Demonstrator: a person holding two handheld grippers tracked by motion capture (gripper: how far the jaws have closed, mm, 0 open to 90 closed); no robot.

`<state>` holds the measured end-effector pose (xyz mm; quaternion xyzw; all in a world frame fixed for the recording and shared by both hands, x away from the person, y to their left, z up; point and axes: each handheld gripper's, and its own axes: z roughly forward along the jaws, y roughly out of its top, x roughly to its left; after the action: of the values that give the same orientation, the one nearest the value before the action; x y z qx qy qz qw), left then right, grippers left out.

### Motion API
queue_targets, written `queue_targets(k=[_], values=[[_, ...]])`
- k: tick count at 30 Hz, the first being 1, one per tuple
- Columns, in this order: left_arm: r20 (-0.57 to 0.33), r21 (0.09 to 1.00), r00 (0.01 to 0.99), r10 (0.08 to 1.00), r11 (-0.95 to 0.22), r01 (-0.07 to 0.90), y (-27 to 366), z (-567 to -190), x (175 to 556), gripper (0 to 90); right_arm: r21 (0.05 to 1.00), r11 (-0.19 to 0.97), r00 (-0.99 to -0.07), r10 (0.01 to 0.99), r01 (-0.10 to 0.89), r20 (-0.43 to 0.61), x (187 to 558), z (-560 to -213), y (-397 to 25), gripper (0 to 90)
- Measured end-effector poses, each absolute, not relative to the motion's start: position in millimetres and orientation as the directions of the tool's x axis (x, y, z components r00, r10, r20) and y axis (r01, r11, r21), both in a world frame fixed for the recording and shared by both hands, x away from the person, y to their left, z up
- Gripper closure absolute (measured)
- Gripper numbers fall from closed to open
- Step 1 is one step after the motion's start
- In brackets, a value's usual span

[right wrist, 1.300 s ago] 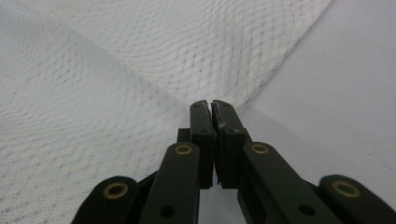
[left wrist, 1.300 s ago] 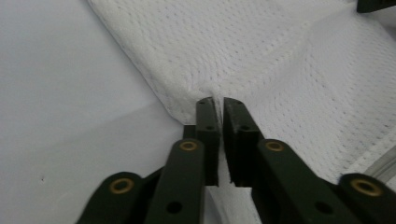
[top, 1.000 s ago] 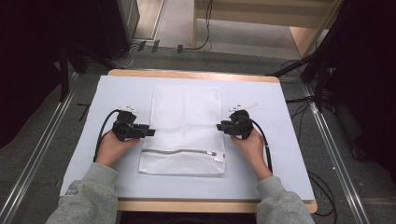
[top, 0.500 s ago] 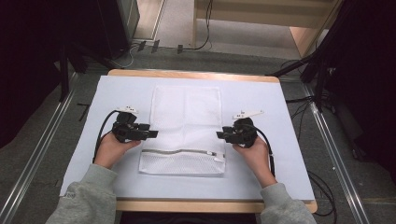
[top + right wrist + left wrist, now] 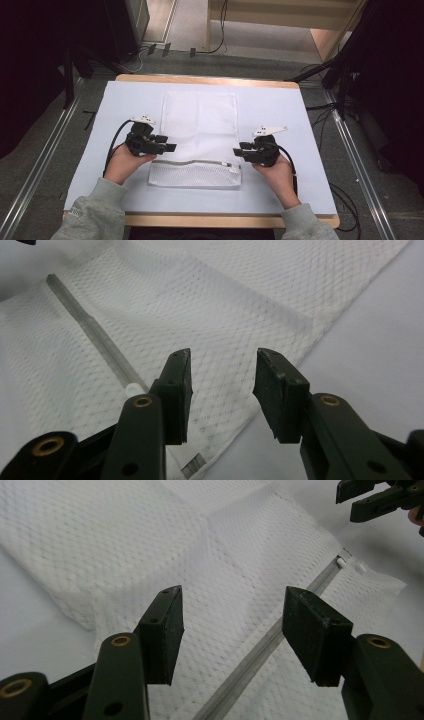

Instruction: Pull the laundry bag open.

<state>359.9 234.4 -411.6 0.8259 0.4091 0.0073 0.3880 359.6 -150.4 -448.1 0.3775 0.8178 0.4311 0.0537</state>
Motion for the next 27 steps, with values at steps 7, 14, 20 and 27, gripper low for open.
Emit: queue_targets(k=[7, 14, 20, 27], values=[[-0.282, 0.651, 0.700, 0.656, -0.405, 0.642, 214, -409, 353, 44.6, 0.746, 0.355, -0.721, 0.651, 0.564, 0.236, 346, -446, -152, 60.6], [-0.275, 0.661, 0.738, 0.616, -0.436, 0.610, 196, -407, 348, 49.9, 0.740, 0.364, -0.721, 0.654, 0.565, 0.229, 335, -445, -154, 62.0], [-0.298, 0.655, 0.760, 0.578, -0.455, 0.603, 179, -407, 348, 55.3, 0.727, 0.373, -0.718, 0.656, 0.577, 0.233, 331, -449, -152, 67.7], [-0.317, 0.650, 0.771, 0.552, -0.466, 0.600, 165, -408, 349, 64.8, 0.714, 0.381, -0.716, 0.656, 0.588, 0.239, 328, -451, -148, 75.3]])
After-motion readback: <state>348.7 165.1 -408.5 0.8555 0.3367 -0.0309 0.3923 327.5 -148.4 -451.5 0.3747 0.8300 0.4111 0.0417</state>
